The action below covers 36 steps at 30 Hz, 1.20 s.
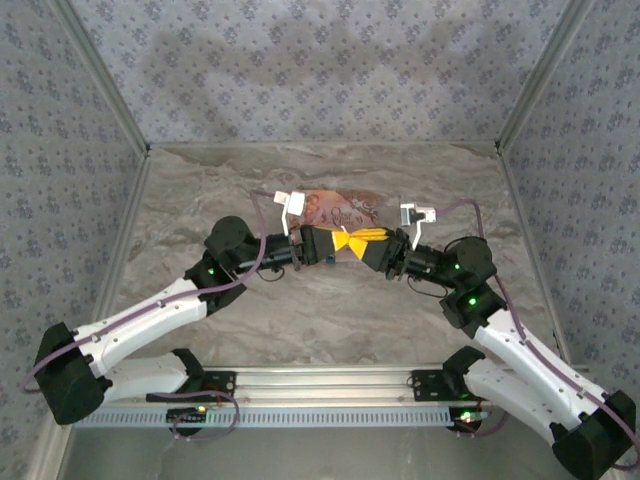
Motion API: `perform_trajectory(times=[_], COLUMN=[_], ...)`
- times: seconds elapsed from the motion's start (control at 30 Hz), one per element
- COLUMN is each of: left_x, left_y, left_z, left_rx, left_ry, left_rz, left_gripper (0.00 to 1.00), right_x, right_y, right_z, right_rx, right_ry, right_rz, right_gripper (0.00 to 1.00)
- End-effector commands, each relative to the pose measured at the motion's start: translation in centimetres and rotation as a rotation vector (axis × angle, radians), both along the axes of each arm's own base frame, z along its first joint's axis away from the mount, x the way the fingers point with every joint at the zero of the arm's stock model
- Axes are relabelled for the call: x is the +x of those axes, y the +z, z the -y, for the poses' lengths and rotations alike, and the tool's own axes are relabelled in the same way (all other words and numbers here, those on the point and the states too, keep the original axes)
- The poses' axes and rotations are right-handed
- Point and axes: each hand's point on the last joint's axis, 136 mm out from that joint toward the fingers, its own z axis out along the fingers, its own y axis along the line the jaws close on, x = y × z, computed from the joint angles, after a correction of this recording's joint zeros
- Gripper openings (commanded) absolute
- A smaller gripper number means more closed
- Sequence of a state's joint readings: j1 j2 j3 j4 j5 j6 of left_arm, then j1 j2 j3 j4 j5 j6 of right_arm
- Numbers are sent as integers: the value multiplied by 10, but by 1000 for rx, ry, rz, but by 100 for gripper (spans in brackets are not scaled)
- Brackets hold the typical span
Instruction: Unlock a padlock with a key
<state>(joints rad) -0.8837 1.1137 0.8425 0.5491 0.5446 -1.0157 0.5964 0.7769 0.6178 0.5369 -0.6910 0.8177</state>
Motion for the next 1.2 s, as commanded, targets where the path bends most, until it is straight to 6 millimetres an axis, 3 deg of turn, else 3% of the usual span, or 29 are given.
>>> perform_trajectory(times=[0.0,0.23,0.33,0.4,0.63,0.9,1.17], left_x=[3,2,4,6,14,23,33], left_y=[16,16,15,13,4,-11,-27], left_z=[-7,-8,-11,-15,-30,-38,-36], left_rx=[-48,-51,-37,-22,14,88,175], left_ry=[38,39,62,86,167,230,264], left_rz=[32,34,37,37,16,-22,-86], left_gripper=[0,0,5,17,42,56,63], right_x=[-10,-9,-8,-7,-3,1,17], right_y=[4,5,3,0,-7,-15,-32], right_z=[-2,-3,-3,-2,2,9,22], right_rx=[-3,-23,-58,-84,-160,-255,-530], right_ry=[40,28,16,-4,-64,-128,-307], right_rz=[22,32,36,38,61,98,228], right_gripper=[15,0,0,0,0,0,0])
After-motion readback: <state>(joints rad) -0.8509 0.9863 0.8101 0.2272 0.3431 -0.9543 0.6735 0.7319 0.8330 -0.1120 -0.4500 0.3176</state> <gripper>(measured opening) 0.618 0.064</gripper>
